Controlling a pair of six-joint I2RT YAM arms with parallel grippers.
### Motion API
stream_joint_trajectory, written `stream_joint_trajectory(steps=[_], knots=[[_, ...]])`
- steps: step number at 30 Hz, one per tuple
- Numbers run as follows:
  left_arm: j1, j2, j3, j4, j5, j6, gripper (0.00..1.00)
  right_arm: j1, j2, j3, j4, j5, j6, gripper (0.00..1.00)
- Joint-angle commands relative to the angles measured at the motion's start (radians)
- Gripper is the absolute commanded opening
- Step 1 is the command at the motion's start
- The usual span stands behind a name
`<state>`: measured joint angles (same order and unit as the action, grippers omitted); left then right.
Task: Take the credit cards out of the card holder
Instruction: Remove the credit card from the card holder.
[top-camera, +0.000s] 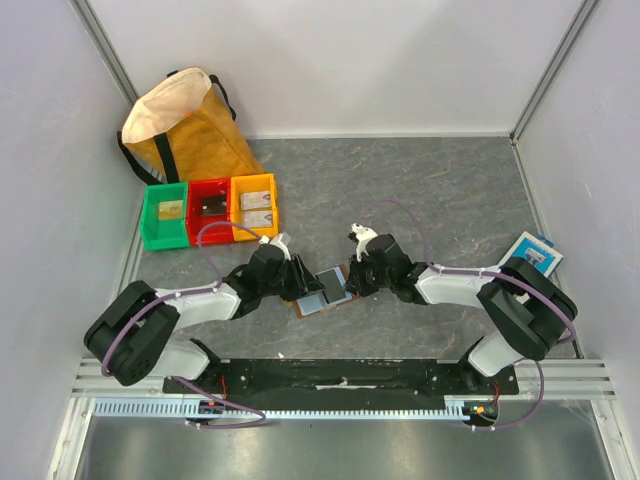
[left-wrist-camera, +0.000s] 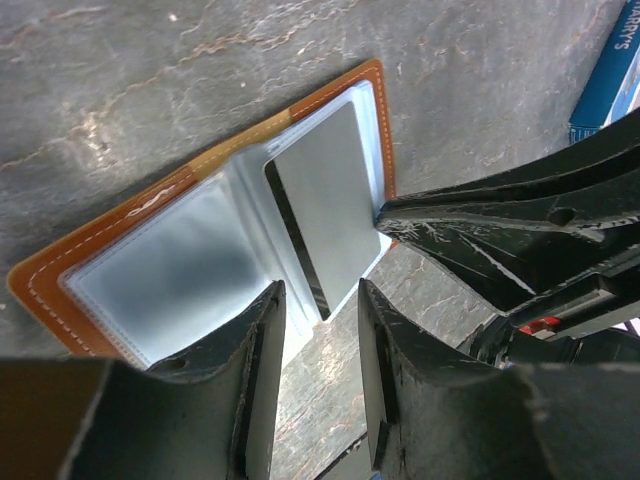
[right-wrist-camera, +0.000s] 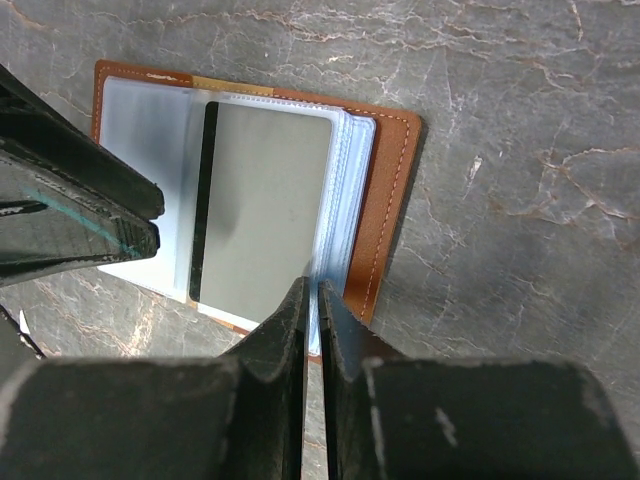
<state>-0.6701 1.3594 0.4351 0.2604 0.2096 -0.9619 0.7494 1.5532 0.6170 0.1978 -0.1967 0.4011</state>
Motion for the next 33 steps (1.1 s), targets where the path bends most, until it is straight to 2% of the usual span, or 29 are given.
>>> stream_joint_trajectory(steps=[1,7,14,27,33], knots=[[-0.009,0.003,-0.035,0.112,-0.042,-0.078,0.40,-0.001,-0.027,-0.020,-0.032,-0.010,0.004,0.13],[-0.013,0.078,-0.035,0.175,-0.019,-0.104,0.39,-0.001,-0.021,-0.022,-0.032,-0.015,0.002,0.13],[-0.022,0.141,-0.042,0.241,-0.001,-0.135,0.33,-0.001,-0.024,-0.025,-0.032,-0.017,0.001,0.13],[-0.022,0.127,-0.104,0.336,0.020,-0.192,0.04,-0.005,-0.021,-0.030,-0.031,-0.014,0.001,0.13],[-0.022,0.090,-0.121,0.317,0.014,-0.189,0.02,-0.008,-0.022,-0.034,-0.031,-0.012,0.002,0.12]])
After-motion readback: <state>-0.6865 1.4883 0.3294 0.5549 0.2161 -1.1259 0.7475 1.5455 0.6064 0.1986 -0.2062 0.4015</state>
